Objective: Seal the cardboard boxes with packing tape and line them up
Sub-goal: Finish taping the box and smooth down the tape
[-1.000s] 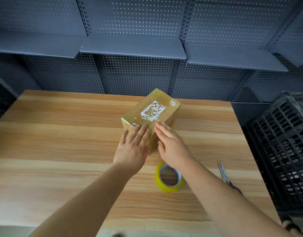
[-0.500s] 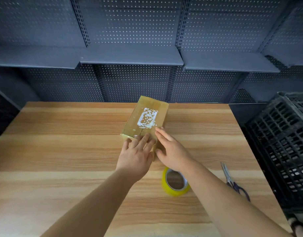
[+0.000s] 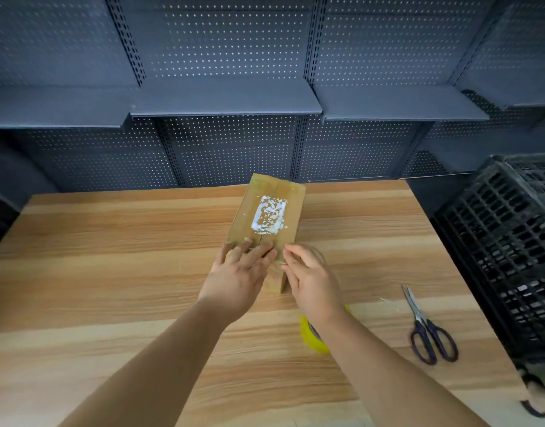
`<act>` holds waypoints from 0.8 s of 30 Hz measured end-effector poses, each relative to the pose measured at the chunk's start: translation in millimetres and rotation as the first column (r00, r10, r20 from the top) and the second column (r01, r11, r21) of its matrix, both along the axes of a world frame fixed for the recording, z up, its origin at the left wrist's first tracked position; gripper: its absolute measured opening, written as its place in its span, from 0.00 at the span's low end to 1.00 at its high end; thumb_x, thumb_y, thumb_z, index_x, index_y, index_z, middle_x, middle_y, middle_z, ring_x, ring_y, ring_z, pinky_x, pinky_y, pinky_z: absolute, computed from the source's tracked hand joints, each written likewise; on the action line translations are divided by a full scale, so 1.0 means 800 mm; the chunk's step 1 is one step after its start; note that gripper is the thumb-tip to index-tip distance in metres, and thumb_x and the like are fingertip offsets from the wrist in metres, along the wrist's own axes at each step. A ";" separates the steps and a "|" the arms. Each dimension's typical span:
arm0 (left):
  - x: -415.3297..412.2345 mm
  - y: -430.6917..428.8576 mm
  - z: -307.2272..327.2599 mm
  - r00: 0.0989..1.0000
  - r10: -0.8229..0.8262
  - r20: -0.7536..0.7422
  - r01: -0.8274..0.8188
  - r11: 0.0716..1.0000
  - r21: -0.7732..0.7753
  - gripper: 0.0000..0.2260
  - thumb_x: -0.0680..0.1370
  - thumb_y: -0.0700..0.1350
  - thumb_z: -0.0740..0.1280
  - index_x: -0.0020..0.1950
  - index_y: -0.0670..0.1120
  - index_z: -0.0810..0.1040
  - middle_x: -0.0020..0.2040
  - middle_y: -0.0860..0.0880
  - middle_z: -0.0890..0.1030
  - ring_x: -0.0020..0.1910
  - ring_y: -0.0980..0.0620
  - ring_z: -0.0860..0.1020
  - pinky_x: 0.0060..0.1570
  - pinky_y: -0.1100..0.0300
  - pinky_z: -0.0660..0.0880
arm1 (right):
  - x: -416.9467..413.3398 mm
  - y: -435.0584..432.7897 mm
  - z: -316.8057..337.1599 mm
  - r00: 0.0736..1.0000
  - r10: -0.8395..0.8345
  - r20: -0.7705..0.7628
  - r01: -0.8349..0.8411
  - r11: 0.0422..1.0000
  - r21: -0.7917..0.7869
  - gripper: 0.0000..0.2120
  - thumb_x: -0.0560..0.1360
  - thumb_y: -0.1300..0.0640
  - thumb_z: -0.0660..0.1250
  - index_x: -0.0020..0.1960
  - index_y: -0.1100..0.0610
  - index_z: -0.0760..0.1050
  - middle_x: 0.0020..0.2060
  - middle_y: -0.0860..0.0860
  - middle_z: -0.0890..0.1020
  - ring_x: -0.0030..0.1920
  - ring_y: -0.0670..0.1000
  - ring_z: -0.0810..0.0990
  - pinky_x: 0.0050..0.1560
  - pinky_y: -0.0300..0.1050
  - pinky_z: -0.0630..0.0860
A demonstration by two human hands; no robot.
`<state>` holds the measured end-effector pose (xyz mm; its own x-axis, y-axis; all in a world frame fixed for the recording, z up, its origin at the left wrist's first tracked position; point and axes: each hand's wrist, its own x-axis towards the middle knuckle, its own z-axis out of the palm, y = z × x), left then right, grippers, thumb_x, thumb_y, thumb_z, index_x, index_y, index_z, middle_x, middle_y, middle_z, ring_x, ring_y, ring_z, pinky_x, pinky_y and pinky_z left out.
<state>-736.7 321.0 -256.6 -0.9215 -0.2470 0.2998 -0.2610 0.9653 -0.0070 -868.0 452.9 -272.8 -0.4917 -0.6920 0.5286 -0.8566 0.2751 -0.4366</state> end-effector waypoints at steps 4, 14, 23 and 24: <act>-0.012 -0.001 0.007 0.997 0.072 0.021 -0.071 0.996 -0.050 0.21 0.78 0.55 0.57 0.67 0.50 0.77 0.65 0.52 0.77 0.56 0.47 0.77 0.54 0.49 0.72 | 0.006 0.000 -0.002 1.000 0.020 0.016 -0.017 0.992 -0.127 0.08 0.72 0.67 0.73 0.51 0.62 0.84 0.52 0.52 0.83 0.53 0.52 0.81 0.57 0.43 0.76; -0.021 -0.008 0.001 0.986 0.062 -0.157 -0.058 0.998 0.031 0.18 0.72 0.41 0.72 0.62 0.48 0.81 0.64 0.51 0.80 0.51 0.48 0.79 0.41 0.55 0.71 | 0.014 0.000 0.019 0.769 -0.037 0.638 0.067 0.997 -0.023 0.25 0.74 0.63 0.72 0.70 0.58 0.73 0.66 0.40 0.71 0.68 0.38 0.69 0.64 0.22 0.60; 0.005 0.033 0.023 0.938 0.326 -0.114 -0.201 0.784 0.587 0.22 0.80 0.49 0.65 0.74 0.54 0.69 0.70 0.53 0.74 0.59 0.47 0.80 0.47 0.52 0.80 | 0.017 -0.013 0.051 0.930 0.139 0.341 -0.144 0.990 -0.009 0.20 0.73 0.59 0.74 0.64 0.59 0.79 0.66 0.40 0.73 0.67 0.43 0.72 0.69 0.44 0.69; 0.010 0.032 0.017 0.935 0.348 -0.069 -0.243 0.770 0.590 0.21 0.80 0.49 0.65 0.73 0.53 0.71 0.69 0.53 0.75 0.59 0.47 0.80 0.48 0.52 0.80 | 0.015 -0.011 0.050 0.918 0.136 0.374 -0.169 0.984 0.058 0.23 0.73 0.56 0.74 0.67 0.58 0.77 0.69 0.40 0.69 0.69 0.41 0.68 0.71 0.46 0.67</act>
